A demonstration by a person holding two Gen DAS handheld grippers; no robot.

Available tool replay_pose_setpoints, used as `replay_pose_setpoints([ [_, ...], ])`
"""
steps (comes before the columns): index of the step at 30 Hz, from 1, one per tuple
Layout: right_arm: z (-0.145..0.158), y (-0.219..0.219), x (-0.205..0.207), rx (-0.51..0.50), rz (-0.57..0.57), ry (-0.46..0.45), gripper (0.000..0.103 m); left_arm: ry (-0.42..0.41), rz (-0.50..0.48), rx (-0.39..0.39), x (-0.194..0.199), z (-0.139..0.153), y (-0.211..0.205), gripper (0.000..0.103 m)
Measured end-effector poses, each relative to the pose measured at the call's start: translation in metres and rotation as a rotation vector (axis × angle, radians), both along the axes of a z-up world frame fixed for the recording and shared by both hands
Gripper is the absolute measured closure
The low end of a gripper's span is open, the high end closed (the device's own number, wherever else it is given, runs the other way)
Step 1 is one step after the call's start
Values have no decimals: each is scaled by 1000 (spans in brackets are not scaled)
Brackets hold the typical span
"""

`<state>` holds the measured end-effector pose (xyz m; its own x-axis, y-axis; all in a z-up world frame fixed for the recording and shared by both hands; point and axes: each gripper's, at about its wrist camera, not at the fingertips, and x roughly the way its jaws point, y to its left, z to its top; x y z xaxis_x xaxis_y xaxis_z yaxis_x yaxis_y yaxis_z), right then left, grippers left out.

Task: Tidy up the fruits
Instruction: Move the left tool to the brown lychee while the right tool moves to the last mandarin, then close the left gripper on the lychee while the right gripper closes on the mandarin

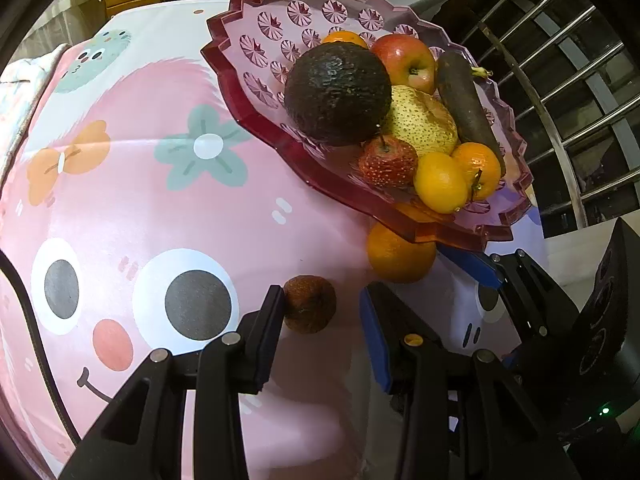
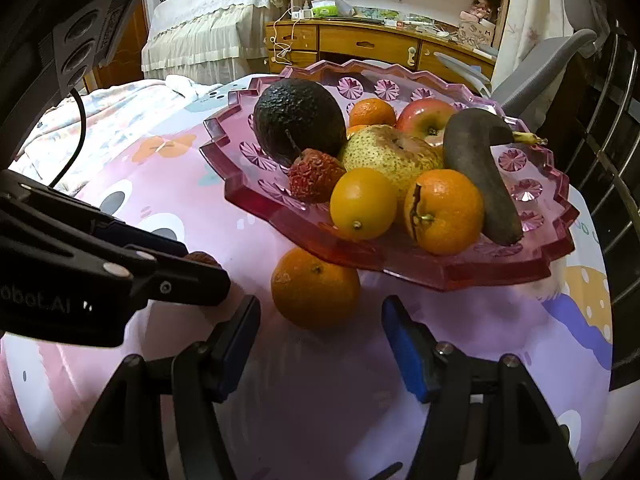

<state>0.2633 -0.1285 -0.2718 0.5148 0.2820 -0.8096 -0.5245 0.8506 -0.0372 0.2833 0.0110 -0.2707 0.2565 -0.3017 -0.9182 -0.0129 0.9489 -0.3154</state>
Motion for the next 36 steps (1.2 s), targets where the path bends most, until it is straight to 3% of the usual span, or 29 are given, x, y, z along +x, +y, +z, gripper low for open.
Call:
replay_pose_setpoints([
  [6, -2, 3, 0, 4, 11, -1, 58, -8, 3, 9, 2, -3, 2, 67],
  [12, -1, 5, -2, -8, 12, 8, 59, -12, 5, 11, 3, -8, 4, 76],
  [25, 2, -11, -17, -28, -3, 45, 60, -28, 9, 29, -4, -7, -1, 79],
  [36, 8, -40, -38, -67, -75, 116, 60, -8, 59, 75, -14, 9, 21, 79],
])
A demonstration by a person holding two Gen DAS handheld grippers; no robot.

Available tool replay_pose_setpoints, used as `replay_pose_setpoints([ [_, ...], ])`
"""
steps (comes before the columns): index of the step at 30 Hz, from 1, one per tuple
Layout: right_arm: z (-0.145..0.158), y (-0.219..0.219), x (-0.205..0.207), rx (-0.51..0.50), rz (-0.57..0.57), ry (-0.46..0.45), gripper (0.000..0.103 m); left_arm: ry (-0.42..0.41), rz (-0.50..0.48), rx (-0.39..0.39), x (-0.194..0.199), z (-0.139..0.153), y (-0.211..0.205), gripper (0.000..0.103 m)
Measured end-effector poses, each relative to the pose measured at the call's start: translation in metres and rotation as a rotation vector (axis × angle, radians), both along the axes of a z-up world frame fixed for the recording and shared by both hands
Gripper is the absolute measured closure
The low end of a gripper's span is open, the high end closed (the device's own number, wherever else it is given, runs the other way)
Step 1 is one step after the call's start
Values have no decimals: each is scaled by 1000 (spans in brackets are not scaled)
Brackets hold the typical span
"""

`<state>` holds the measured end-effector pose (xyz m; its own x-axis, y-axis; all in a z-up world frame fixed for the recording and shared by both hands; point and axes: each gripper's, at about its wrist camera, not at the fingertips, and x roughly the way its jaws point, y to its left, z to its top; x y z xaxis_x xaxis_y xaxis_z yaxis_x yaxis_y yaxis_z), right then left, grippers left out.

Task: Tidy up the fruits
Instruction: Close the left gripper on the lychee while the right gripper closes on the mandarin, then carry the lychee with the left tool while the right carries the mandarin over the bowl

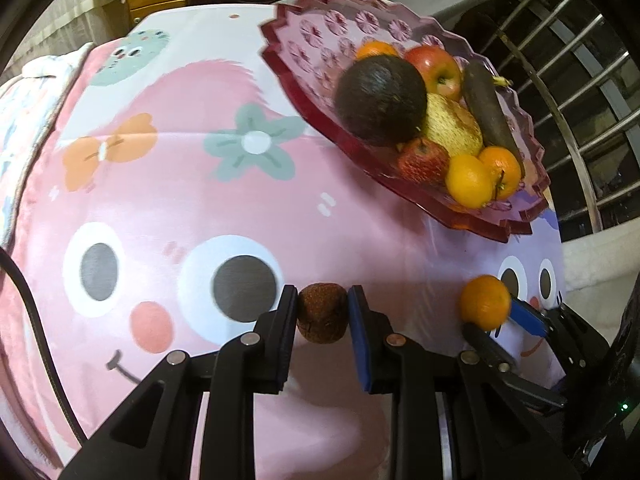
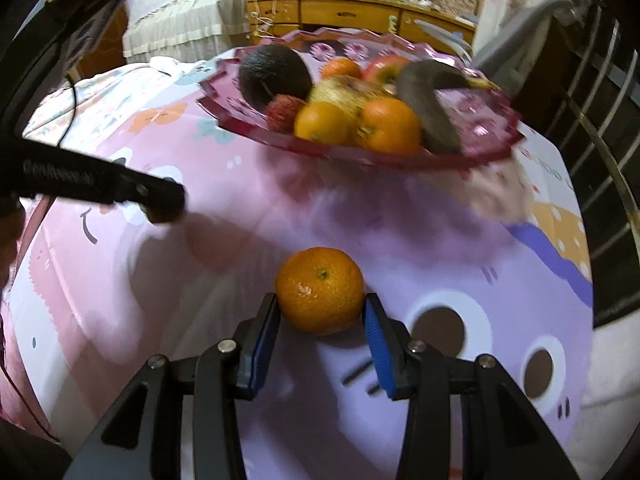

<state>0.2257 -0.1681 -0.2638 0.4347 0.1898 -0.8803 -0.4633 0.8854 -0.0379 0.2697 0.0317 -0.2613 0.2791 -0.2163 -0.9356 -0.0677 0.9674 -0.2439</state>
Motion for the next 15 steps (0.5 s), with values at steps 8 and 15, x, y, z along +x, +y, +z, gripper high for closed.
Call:
replay_pose_setpoints([
  [8, 22, -37, 0, -59, -84, -24, 60, -44, 31, 59, 6, 35, 18, 79],
  [15, 58, -53, 21, -38, -127, -109, 60, -127, 82, 84, 25, 72, 33, 79],
])
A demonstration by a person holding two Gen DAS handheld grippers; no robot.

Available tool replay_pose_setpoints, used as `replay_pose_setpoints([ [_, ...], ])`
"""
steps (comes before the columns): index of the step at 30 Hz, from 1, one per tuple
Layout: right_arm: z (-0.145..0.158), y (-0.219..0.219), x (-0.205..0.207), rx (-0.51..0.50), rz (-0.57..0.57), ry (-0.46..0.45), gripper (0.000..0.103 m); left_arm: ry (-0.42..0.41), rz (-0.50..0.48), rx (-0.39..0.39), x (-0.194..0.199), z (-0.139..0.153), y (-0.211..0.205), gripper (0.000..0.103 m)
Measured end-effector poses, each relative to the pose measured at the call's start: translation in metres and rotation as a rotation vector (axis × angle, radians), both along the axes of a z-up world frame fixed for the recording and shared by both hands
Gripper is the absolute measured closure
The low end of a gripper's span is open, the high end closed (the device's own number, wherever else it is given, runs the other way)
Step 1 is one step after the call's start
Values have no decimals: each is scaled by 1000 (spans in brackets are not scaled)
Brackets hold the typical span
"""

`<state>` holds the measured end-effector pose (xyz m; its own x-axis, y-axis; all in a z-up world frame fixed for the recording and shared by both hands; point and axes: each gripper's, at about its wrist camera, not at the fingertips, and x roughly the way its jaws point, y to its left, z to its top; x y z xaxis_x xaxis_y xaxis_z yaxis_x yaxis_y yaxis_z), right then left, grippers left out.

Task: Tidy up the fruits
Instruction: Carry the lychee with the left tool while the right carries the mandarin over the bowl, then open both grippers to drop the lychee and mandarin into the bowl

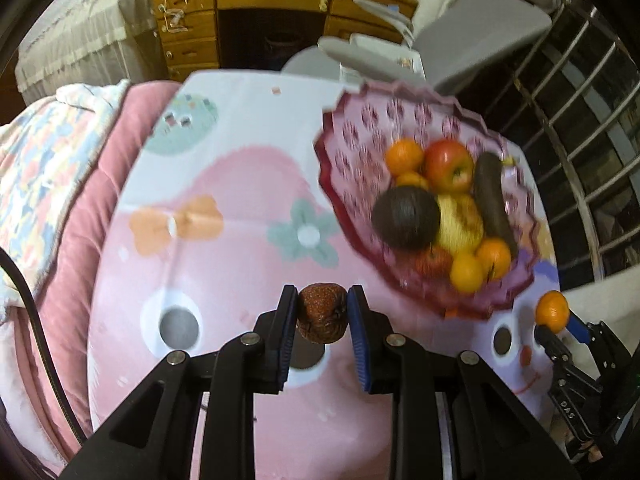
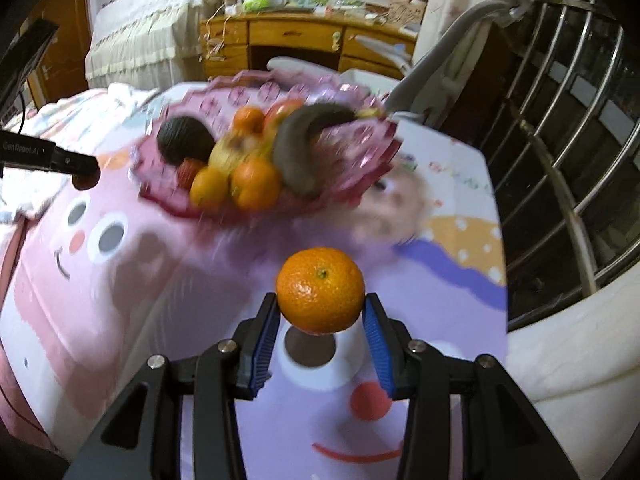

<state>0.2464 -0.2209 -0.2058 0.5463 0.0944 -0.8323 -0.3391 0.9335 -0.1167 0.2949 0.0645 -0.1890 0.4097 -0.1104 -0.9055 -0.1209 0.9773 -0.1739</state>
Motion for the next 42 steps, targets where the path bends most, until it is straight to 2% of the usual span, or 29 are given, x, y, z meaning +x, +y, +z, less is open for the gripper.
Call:
replay_pose_setpoints([
  [7, 24, -3, 27, 20, -18, -76, 60, -111, 18, 31, 28, 33, 4, 79],
  [11, 30, -4, 42, 37, -21, -97, 60, -137, 23, 37, 47, 41, -2, 79],
  [16, 29, -7, 59, 99, -38, -84, 60, -155, 34, 18, 67, 36, -12, 79],
  [24, 17, -4, 75, 131, -39, -73, 60, -135, 38, -32, 87, 12, -22, 79],
  [29, 13, -3, 81, 165, -37, -62, 60, -135, 28, -35, 93, 7, -27, 79],
  [33, 13, -1, 80, 183, -33, -69, 57, -139, 21, -34, 92, 9, -31, 73],
  [36, 19, -2, 75, 200, -32, -100, 42, -155, 20, -34, 86, 15, -33, 68],
  [38, 23, -2, 73, 199, -32, -113, 42, -159, 21, -33, 81, 18, -33, 63],
  [40, 25, -2, 70, 205, -34, -111, 42, -162, 23, -27, 73, 21, -34, 54],
  [42, 26, -4, 66, 215, -45, -104, 42, -168, 28, -21, 63, 24, -34, 50],
])
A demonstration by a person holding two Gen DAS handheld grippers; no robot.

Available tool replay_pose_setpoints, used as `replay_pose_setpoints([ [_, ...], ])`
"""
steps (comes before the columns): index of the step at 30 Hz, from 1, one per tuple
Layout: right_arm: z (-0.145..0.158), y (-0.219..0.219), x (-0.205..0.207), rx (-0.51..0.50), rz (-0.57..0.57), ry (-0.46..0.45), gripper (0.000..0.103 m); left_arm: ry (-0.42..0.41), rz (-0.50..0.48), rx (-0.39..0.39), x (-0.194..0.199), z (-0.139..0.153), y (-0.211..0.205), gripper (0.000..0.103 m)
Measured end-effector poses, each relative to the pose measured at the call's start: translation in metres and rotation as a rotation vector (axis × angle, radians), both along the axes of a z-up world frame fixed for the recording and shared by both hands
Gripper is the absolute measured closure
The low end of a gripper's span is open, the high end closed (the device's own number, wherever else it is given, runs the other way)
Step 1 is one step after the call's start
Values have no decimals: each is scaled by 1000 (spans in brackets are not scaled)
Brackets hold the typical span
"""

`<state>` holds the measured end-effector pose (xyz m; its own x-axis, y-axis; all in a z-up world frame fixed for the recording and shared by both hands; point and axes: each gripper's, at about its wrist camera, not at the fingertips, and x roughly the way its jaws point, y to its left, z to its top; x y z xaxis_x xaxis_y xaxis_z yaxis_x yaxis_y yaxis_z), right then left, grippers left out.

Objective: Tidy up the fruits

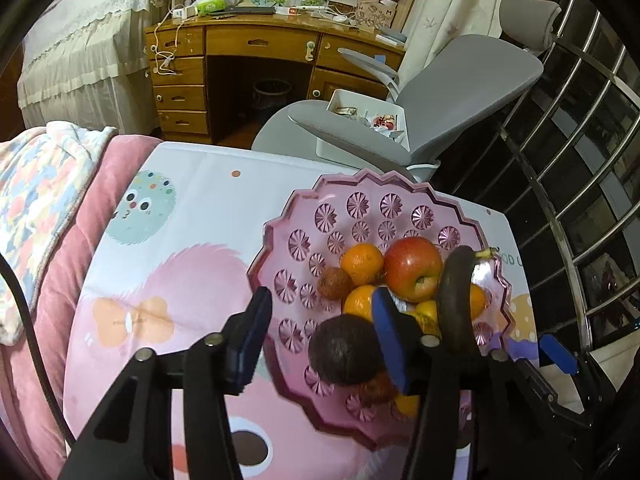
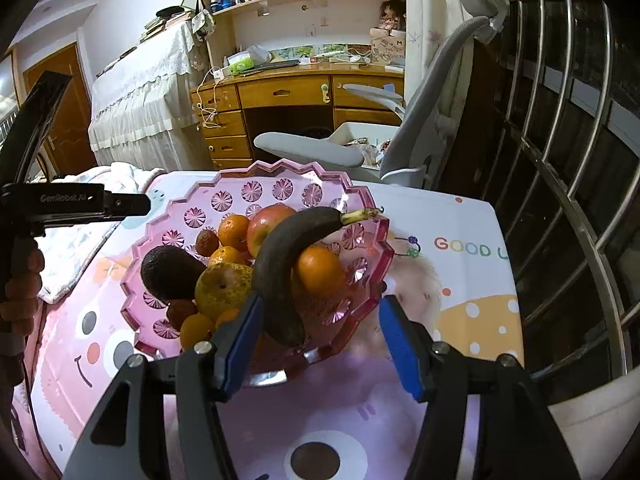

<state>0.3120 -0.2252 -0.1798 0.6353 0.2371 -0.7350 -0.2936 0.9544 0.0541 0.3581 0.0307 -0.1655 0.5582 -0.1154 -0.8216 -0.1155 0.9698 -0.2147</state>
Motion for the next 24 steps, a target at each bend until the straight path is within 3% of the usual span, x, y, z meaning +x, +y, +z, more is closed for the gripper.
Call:
replay_pose_setpoints([
  [12, -21, -10, -50, 26, -33, 99, 39, 56, 20, -1, -86, -22, 5, 21],
  [15, -32, -11, -68, 44, -60, 147, 28, 98, 25, -25, -108, -35, 10, 20],
  [24, -51, 5, -143, -37, -150, 256, 24, 243, -40, -28, -189, -52, 23, 18],
])
